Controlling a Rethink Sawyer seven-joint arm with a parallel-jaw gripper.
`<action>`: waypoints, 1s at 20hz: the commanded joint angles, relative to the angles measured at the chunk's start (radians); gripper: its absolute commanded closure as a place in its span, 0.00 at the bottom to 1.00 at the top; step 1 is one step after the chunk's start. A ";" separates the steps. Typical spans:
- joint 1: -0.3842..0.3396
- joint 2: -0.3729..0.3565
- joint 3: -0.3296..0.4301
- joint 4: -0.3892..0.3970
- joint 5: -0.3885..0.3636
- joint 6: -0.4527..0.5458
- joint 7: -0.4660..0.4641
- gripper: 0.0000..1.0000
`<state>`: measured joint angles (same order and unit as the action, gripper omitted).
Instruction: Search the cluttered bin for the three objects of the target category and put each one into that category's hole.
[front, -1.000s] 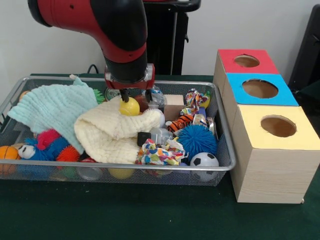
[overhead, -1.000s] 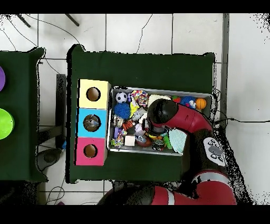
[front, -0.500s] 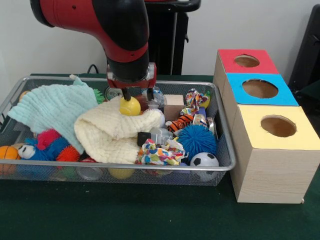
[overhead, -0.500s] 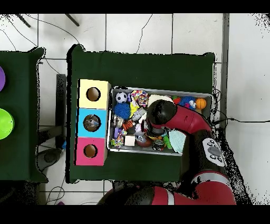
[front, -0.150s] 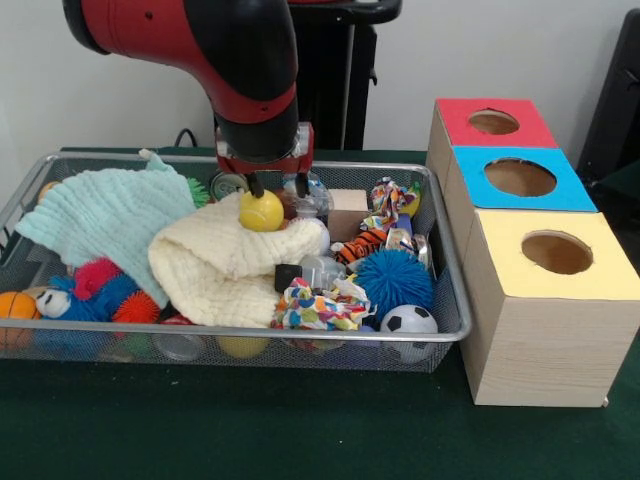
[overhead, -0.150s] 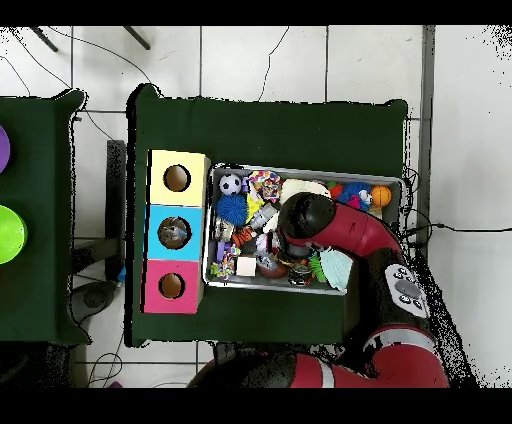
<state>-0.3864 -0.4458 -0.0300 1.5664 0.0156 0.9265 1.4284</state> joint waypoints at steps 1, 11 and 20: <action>-0.056 0.023 0.117 0.153 0.057 -0.078 0.084 0.00; -0.129 0.042 0.211 0.247 0.132 -0.242 0.079 0.00; -0.137 0.044 0.222 0.257 0.117 -0.275 0.081 0.00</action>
<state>-0.5070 -0.4581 0.0912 1.7526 0.1297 0.7936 1.4284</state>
